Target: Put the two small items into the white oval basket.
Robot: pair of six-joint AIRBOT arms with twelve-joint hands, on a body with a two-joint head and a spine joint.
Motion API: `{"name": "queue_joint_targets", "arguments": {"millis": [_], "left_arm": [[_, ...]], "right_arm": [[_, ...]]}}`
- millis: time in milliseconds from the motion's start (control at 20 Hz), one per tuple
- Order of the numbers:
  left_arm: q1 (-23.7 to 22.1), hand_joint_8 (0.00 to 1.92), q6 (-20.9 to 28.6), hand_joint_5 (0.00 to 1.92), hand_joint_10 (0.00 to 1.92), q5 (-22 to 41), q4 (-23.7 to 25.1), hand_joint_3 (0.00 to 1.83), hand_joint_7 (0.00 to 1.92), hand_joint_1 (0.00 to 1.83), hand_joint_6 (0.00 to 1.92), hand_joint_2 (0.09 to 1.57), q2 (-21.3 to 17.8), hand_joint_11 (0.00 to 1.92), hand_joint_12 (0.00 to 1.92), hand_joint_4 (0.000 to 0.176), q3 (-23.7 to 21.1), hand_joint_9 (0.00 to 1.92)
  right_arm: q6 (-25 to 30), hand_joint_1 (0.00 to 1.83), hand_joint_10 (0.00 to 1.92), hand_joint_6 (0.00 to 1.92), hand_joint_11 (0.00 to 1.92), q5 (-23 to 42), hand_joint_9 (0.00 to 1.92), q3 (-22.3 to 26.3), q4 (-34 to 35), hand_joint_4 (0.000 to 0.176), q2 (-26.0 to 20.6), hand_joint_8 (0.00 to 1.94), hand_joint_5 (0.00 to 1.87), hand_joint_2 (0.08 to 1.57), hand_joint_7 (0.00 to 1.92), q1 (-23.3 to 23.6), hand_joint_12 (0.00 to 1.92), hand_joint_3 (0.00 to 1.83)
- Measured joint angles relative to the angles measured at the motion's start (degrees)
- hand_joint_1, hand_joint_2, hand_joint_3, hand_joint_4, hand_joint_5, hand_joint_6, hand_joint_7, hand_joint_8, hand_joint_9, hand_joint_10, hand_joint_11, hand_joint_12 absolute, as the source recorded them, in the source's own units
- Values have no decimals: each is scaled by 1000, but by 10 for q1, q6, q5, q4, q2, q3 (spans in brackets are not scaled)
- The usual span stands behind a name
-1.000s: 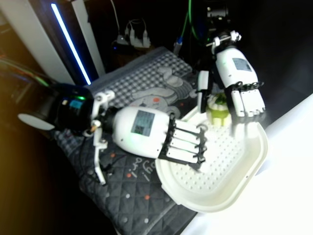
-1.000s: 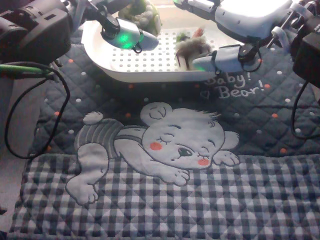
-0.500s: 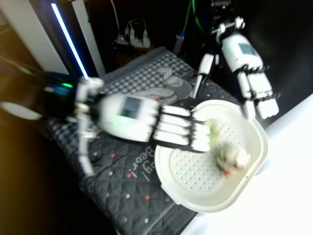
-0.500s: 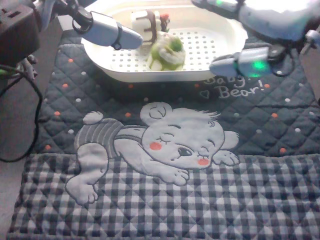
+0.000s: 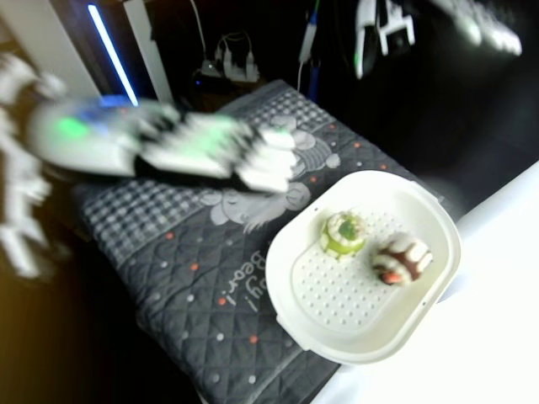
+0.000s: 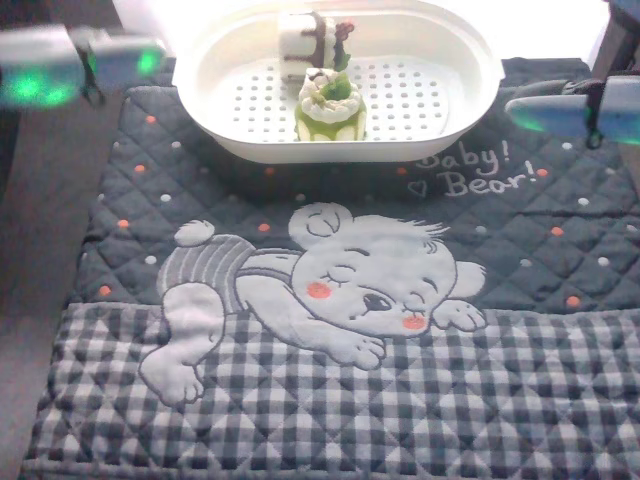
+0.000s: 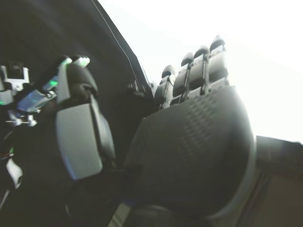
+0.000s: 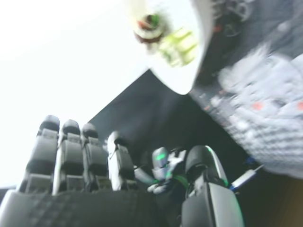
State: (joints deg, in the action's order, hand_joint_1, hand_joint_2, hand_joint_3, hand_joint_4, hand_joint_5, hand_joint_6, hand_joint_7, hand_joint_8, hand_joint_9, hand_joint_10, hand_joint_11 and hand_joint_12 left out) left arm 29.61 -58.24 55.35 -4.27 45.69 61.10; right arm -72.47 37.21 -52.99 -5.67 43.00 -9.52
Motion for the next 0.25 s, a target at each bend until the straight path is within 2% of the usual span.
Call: {"name": "queue_joint_targets", "arguments": {"millis": [100, 150, 200, 250], "left_arm": [[39, 0, 4, 0, 0, 42, 12, 13, 0, 840, 0, 1150, 0, 0, 0, 172, -15, 0], [68, 0, 4, 0, 0, 79, 5, 9, 0, 735, 0, 1153, -4, 0, 0, 176, -24, 0], [71, 0, 3, 0, 0, 84, 0, 4, 0, 665, 0, 1142, -7, 0, 0, 176, -26, 0], [86, 0, 3, 0, 0, 104, -8, 0, 0, 561, 0, 1088, -18, 0, 0, 176, -33, 0]], "right_arm": [[59, 137, 0, 0, 0, 2, 0, 2, -37, 143, -5, 0, 0, 1089, 0, 0, 0, 6], [63, 148, 0, 0, 0, 2, 0, 9, -43, 103, -16, 0, 0, 1086, 0, 0, 0, 2], [63, 140, 0, 0, 0, 3, 0, 10, -44, 109, -17, 0, 0, 1074, 0, 0, 0, 0], [63, 183, 0, 0, 0, 7, 0, 16, -42, 105, -24, 0, 0, 1089, 0, 0, 0, 3]]}}
